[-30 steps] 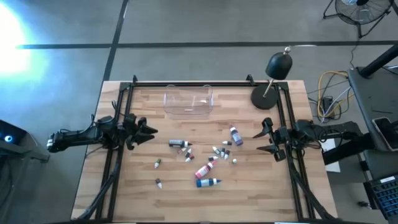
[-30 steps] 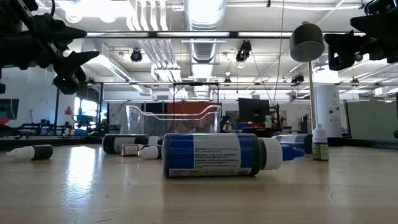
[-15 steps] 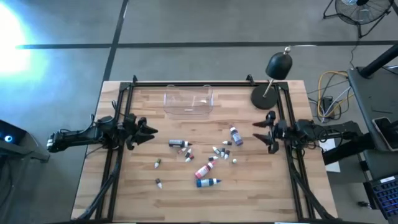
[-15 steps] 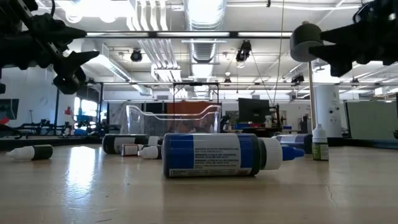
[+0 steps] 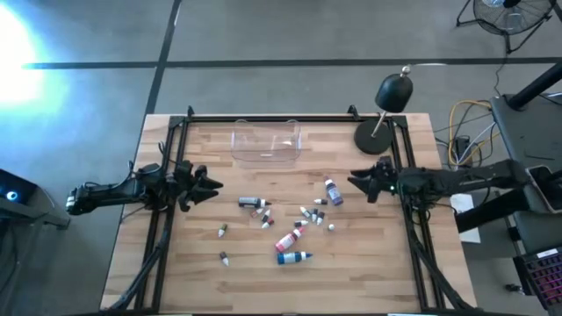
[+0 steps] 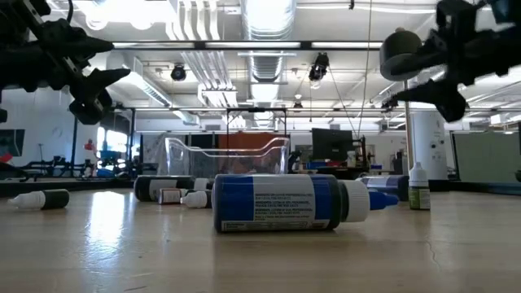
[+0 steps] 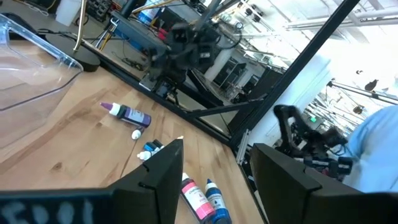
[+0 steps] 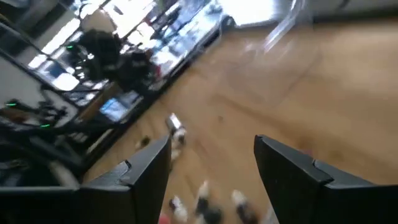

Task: Pick & Place food coloring
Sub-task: Put the large violet food coloring bottle into the transparent bin

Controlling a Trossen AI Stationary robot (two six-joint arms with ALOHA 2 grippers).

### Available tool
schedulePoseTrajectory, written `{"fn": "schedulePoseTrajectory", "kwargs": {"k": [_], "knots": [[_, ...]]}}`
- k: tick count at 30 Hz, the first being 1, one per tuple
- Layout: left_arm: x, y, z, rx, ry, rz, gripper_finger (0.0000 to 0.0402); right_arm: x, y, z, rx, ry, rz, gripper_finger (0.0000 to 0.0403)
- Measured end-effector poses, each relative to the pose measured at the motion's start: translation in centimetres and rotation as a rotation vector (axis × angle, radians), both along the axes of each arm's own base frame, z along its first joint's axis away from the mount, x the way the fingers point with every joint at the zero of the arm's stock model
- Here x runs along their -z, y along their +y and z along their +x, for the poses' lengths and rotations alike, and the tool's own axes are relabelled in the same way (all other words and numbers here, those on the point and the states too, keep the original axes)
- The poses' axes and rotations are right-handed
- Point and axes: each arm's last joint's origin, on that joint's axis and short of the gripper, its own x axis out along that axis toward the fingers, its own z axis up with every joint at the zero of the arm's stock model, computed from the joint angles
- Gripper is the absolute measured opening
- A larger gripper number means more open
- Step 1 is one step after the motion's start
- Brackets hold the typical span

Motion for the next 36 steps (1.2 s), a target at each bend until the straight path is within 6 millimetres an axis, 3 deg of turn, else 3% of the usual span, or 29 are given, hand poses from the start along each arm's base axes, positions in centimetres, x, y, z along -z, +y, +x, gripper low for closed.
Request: {"fn": "schedulePoseTrajectory", "kwargs": {"k": [5,9,15,20,27,36], "knots": [[0.1,0.0,0.0,-0.001,0.005,-0.001,0.0163,0.6,-0.5,1.5,0.257,0.540,0.116,0.0220],[0.0,0.0,0.0,-0.001,0.005,-0.001,0.0163,0.5,-0.3,3.5,0.364,0.815,0.170,0.0219],[0.1,0.0,0.0,-0.001,0.006,-0.001,0.0163,-0.1,-1.0,8.8,0.261,0.911,0.223,0.0219],[0.0,0.0,0.0,-0.001,0.006,-0.001,0.0163,-1.6,-3.1,11.6,0.242,0.903,0.236,0.0224],[0.1,0.0,0.0,-0.001,0.006,-0.001,0.0163,0.1,-6.4,13.3,0.067,0.945,0.421,0.0268],[0.1,0.0,0.0,0.000,0.006,-0.001,0.0163,1.6,-7.1,14.7,-0.008,0.995,0.398,0.0304]]}}
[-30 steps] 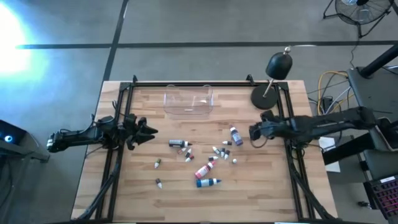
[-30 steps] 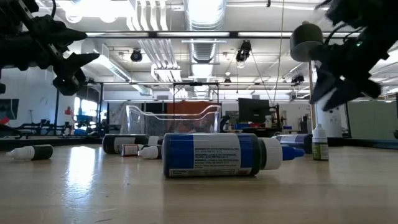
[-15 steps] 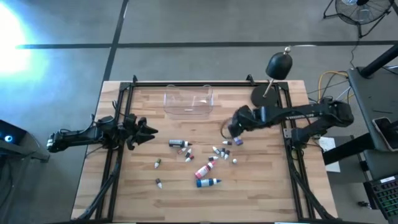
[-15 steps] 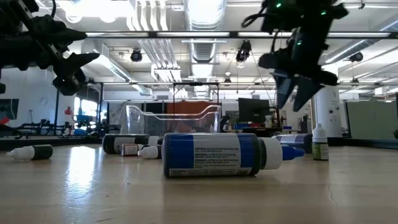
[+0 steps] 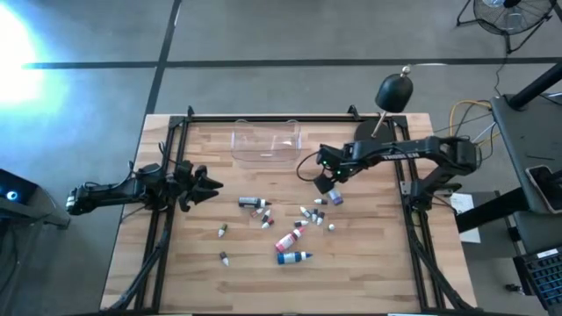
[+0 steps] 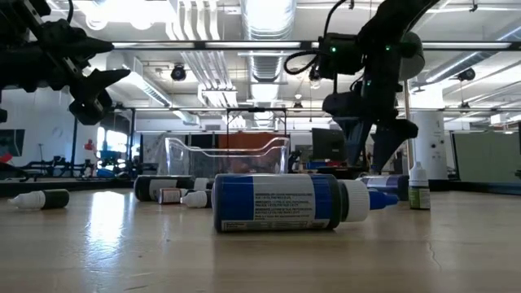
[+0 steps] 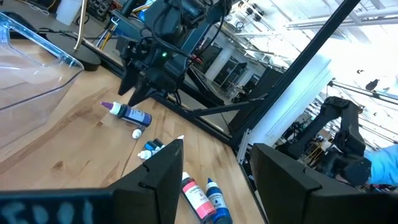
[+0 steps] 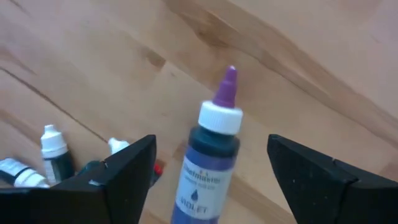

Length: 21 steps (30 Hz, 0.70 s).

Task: Pick & Place food coloring
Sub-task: Put the large violet food coloring bottle into the transparent bin

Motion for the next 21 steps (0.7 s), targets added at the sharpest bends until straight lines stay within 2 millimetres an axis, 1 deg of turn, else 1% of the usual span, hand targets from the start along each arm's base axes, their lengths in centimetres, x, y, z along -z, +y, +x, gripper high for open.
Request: {"fn": "schedulePoseTrajectory", "kwargs": {"k": [7,10,16,21], "knots": [[0.0,0.0,0.0,0.000,0.000,0.000,0.0163,2.4,-0.3,0.8,-0.016,0.074,0.012,0.0295],[0.0,0.0,0.0,0.000,0.000,0.000,0.0163,3.2,-0.5,0.9,-0.005,0.107,-0.026,0.0285],[0.0,0.0,0.0,0.000,0.000,0.000,0.0163,3.5,-1.1,1.4,0.045,0.060,-0.029,0.0255],[0.0,0.0,0.0,0.000,0.001,0.000,0.0163,3.5,-1.2,0.9,0.133,0.083,0.043,0.0237]]}}
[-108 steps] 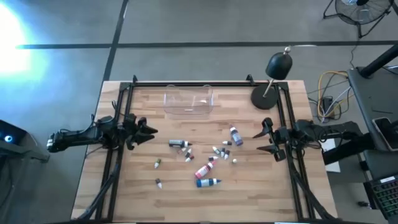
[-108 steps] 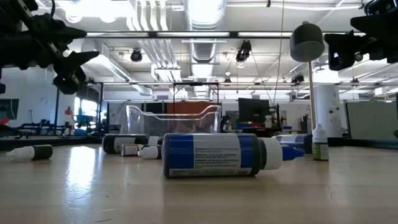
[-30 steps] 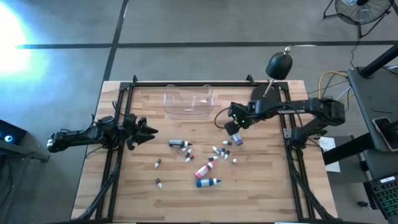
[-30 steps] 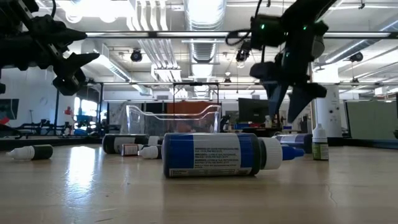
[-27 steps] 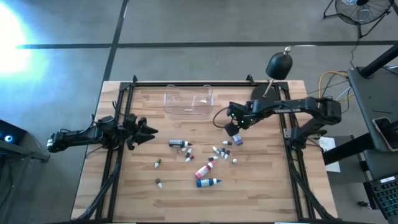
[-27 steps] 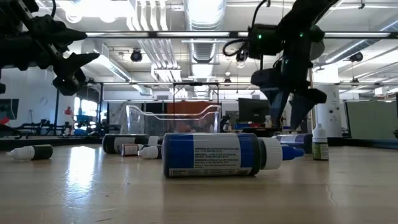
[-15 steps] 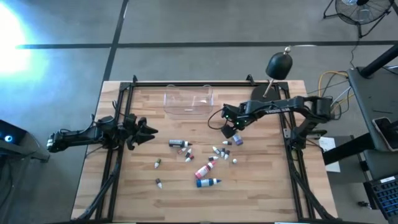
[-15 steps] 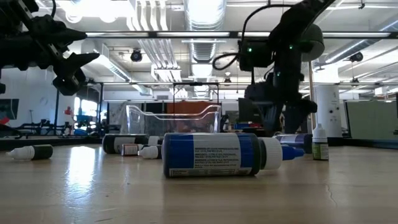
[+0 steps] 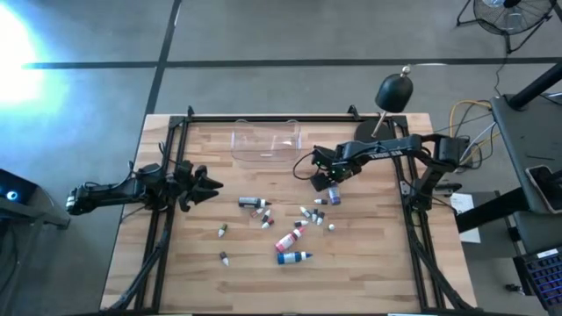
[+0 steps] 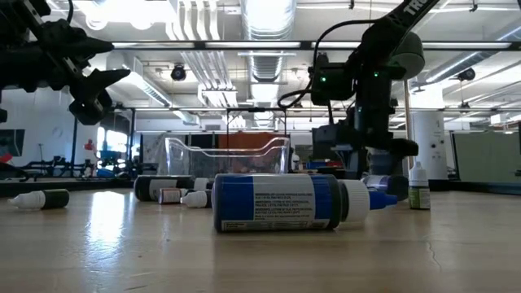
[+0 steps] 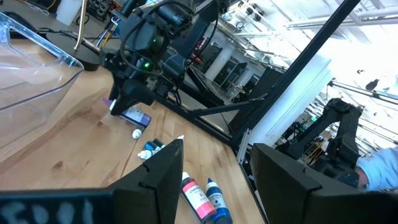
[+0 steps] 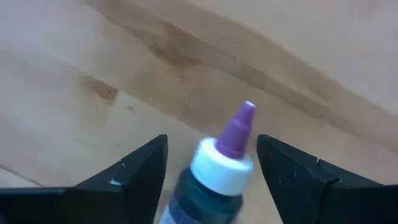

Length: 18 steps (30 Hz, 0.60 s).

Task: Pick & Place food coloring
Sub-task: Put the large violet food coloring bottle into the transparent bin

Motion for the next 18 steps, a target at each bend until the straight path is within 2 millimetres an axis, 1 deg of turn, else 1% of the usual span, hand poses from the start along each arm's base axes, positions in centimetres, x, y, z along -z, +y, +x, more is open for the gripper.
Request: {"fn": "schedulePoseTrajectory", "kwargs": {"k": [6,9,13,18], "knots": [[-0.01,0.00,0.00,0.000,0.000,0.000,0.0163,0.01,0.10,-0.06,0.077,-0.001,0.037,0.0237],[0.00,0.01,0.00,-0.001,0.000,0.000,0.0163,0.01,0.05,-0.06,0.119,0.001,0.028,0.0229],[-0.01,0.01,0.00,-0.001,0.000,0.000,0.0163,0.01,-0.03,-0.06,0.143,0.003,0.008,0.0205],[0.00,0.01,0.00,-0.001,0.000,0.000,0.0163,0.05,0.04,-0.11,0.139,0.007,0.028,0.0155]]}}
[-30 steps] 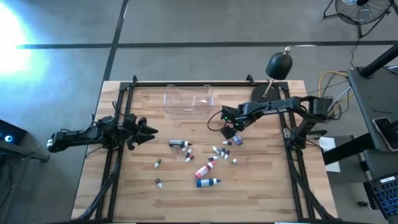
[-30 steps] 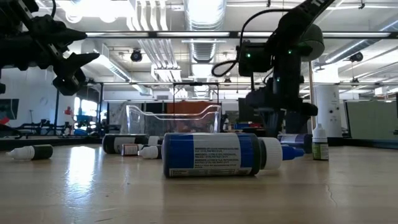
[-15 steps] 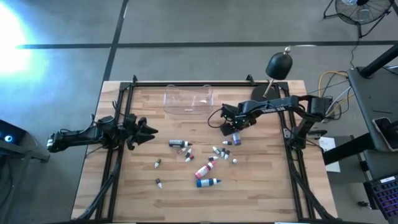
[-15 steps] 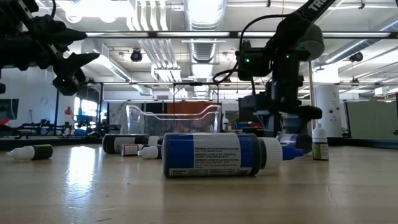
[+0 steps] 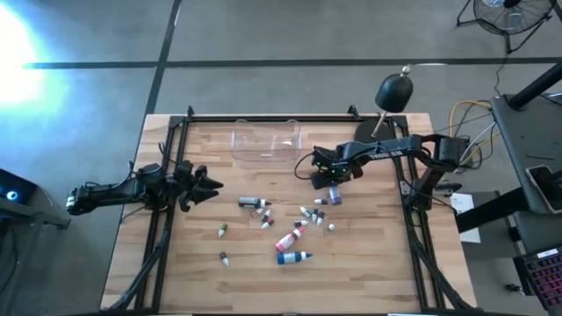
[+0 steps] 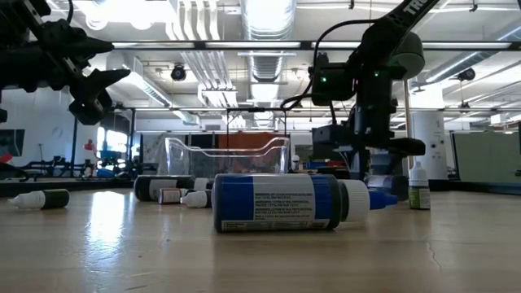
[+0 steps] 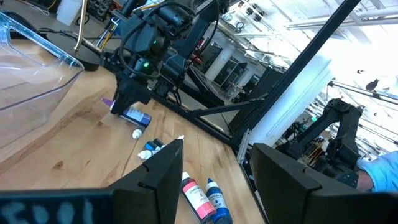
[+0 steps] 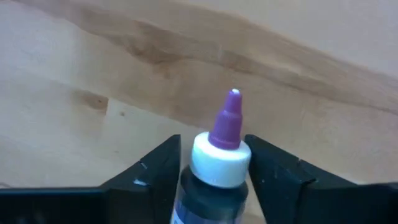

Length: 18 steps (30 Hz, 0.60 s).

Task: Pick & Place food coloring
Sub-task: Put the large violet food coloring bottle into the transparent bin

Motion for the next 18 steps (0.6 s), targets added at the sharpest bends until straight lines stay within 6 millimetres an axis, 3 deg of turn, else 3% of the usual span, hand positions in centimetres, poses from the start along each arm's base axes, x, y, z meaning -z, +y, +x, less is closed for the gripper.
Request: {"fn": "schedulePoseTrajectory", "kwargs": {"k": [4,8,18], "knots": [[0.0,0.0,0.0,0.000,0.000,0.000,0.0163,0.0,0.1,-0.1,-0.011,0.003,0.007,0.0112],[0.0,0.0,0.0,0.000,0.000,0.000,0.0163,-0.9,0.0,0.1,-0.039,-0.019,-0.034,0.0106],[0.0,0.0,0.0,0.000,0.000,0.000,0.0163,-9.8,1.5,0.1,-0.047,-0.280,-0.400,0.0106]]}}
